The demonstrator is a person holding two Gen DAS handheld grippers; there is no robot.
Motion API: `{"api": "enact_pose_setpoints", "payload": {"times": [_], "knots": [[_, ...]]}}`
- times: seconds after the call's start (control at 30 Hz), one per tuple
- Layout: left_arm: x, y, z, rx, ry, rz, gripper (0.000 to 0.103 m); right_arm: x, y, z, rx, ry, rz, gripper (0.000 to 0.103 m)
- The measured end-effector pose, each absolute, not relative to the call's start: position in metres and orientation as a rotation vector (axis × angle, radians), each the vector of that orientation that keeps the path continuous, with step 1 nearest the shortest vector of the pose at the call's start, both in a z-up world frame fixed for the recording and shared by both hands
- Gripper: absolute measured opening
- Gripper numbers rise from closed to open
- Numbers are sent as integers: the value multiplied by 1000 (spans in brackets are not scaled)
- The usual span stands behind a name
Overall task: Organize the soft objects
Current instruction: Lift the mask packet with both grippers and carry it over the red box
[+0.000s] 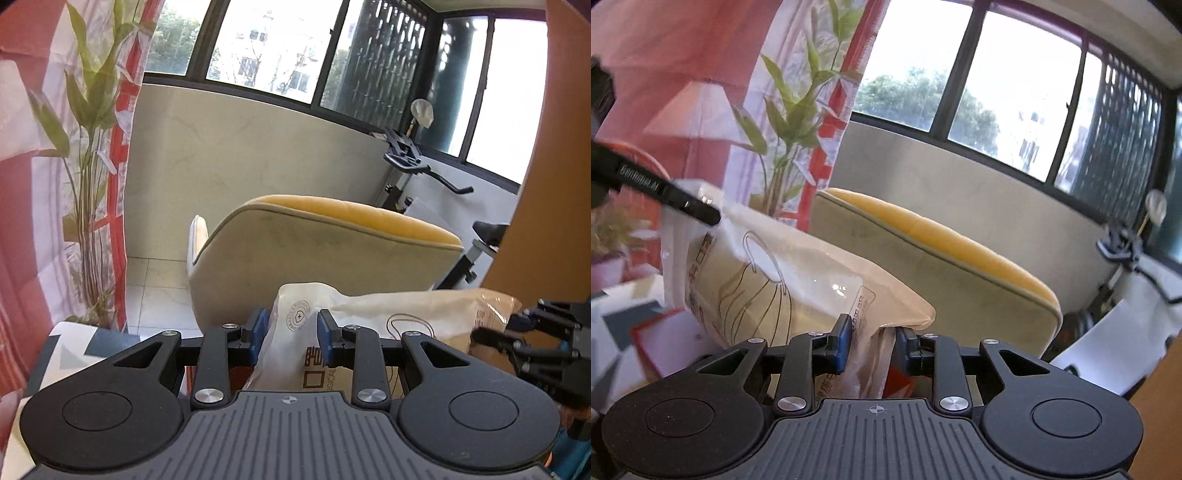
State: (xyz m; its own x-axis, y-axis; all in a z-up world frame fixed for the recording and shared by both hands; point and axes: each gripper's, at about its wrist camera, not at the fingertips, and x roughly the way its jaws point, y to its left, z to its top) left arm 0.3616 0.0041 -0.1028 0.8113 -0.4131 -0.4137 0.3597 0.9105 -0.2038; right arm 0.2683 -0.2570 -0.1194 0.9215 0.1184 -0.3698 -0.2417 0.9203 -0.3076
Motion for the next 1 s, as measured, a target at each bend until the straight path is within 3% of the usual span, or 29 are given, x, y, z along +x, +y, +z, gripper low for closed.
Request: {"api": "enact_pose_setpoints", "payload": {"times": [0.43,1.0], "knots": [[439,-1,-128,-138,519,-381,31,359,-250,-180,-468,360,166,22],[440,-10,-167,94,611,-385,26,396,-236,-228,-497,465,218,21]]}}
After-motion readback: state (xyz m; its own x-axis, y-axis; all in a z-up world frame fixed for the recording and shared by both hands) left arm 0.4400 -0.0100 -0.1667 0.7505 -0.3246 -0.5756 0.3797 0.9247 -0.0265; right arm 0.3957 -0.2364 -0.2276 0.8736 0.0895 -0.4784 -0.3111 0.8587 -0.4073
